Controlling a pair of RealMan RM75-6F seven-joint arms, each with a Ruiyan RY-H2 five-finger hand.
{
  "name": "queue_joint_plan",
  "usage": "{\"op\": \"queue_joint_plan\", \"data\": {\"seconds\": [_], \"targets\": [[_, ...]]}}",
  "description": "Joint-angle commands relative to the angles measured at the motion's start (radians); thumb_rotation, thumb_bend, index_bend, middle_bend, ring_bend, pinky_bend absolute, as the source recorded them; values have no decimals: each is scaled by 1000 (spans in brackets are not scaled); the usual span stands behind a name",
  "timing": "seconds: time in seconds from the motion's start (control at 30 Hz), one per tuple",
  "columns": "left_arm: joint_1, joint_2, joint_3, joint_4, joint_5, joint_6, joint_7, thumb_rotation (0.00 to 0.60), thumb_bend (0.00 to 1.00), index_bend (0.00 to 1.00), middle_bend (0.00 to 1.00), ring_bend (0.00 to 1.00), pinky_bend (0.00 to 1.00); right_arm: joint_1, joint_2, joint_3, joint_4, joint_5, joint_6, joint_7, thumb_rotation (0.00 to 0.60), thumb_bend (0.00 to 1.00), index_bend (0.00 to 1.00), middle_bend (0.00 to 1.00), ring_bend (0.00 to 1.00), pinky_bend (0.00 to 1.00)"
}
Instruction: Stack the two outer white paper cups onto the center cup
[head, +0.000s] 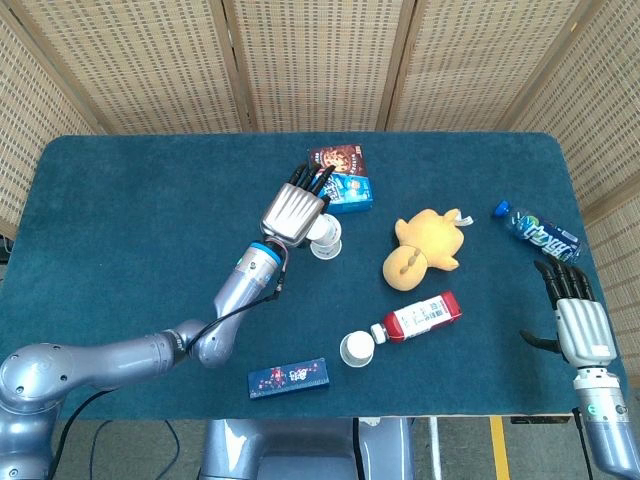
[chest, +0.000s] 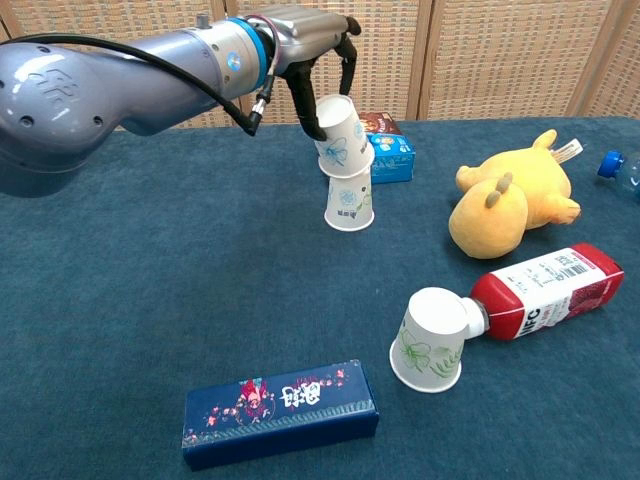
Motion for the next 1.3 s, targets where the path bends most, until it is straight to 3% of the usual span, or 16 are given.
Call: {"op": "queue_joint_plan", "data": {"seconds": [0.03,0.5,0.6,0.77,0.9,1.1,1.3], "targets": [[-30,-19,0,28,-26,-18,12,600,140,470,0,0,45,1,1,2,6,3,-4,12,600,30,39,0,0,0],[-93,-43,31,90,-96,-34,38,600,140,466,0,0,44,4,10,1,9,5,-17,63,600,31,39,0,0,0],[-98,-47,40,98,-110,-35,43,600,138,420,0,0,38,4,11,2,10,9,-19,66,600,31,39,0,0,0],[-102,-41,50,94,-149,-31,59,600,132,254,0,0,3,3,12,2,11,12,-19,65,600,31,40,0,0,0],[-95,-30,53,78,-153,-19,49,600,130,227,0,0,0,4,10,1,12,10,-20,62,600,31,45,0,0,0],[-15,41,66,-69,-82,86,-34,600,130,223,0,0,0,4,5,-1,12,7,-15,47,600,31,48,0,0,0],[151,186,156,-349,66,280,-85,600,130,205,0,0,0,5,-4,-5,7,5,-12,18,600,32,54,0,0,0]]}}
